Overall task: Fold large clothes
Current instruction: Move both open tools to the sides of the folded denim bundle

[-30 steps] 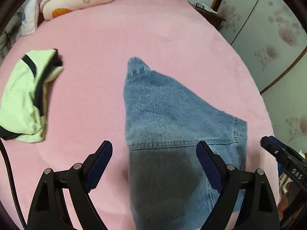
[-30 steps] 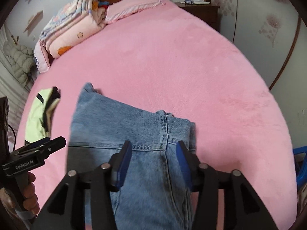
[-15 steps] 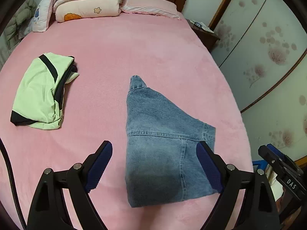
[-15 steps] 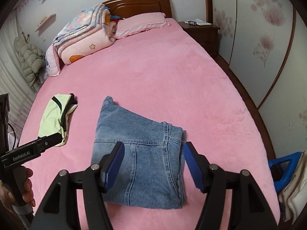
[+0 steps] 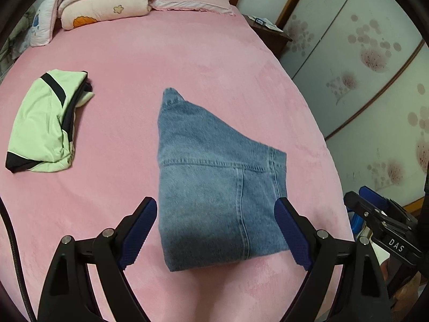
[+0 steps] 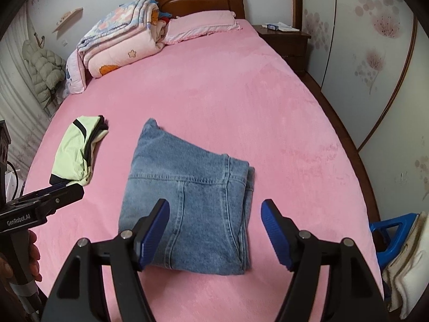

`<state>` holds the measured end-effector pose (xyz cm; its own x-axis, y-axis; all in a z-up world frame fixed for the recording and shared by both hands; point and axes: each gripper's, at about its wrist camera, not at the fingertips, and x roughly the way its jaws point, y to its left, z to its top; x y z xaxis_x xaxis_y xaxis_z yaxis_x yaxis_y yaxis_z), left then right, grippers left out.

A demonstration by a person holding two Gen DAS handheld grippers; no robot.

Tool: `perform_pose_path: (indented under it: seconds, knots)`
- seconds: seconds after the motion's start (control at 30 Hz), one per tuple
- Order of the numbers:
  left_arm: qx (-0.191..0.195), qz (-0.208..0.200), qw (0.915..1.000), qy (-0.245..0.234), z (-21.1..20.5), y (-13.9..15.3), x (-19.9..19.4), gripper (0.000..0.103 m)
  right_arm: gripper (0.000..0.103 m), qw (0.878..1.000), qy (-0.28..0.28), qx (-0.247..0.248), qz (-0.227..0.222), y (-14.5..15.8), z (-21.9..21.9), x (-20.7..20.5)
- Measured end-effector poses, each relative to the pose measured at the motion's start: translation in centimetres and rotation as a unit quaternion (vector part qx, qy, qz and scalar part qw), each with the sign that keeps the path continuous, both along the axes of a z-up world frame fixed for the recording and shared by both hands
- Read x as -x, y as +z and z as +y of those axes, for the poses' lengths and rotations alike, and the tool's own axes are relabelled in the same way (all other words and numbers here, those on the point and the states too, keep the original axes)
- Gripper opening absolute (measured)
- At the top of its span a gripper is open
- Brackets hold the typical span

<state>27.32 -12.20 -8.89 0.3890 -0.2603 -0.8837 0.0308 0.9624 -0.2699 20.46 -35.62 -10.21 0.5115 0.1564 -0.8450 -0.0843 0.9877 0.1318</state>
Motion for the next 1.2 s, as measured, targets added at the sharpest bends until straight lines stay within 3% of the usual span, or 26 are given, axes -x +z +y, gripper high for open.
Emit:
perform_pose_path:
  seconds: [0.47, 0.87, 1.03, 1.2]
  knots:
    - [0.004, 0.011, 0.9999, 0.01, -1.4, -3.3, -0.3, 0.088, 0.071, 0.999, 0.029, 0.006, 0.038, -4.1, -0.8, -0.9]
    - [-0.002, 0.062, 0.9976, 0.031, -1.1, -9.3, -2.5, 0.088, 0.071, 0.994, 0.042, -0.054, 0.091, -10.2, -2.9, -4.2]
    - [0.029, 0.087, 0.9948, 0.044, 0.1, -12.8, -3.6, 0.088, 0.071, 0.987, 0.031, -0.097, 0.123, -13.4, -4.0, -6.0]
    - [0.033, 0.1, 0.9935, 0.044, 0.9, -15.4, -4.3, 0.088, 0.071, 0.98, 0.022, -0.12, 0.157, -16.7, -4.7, -7.3]
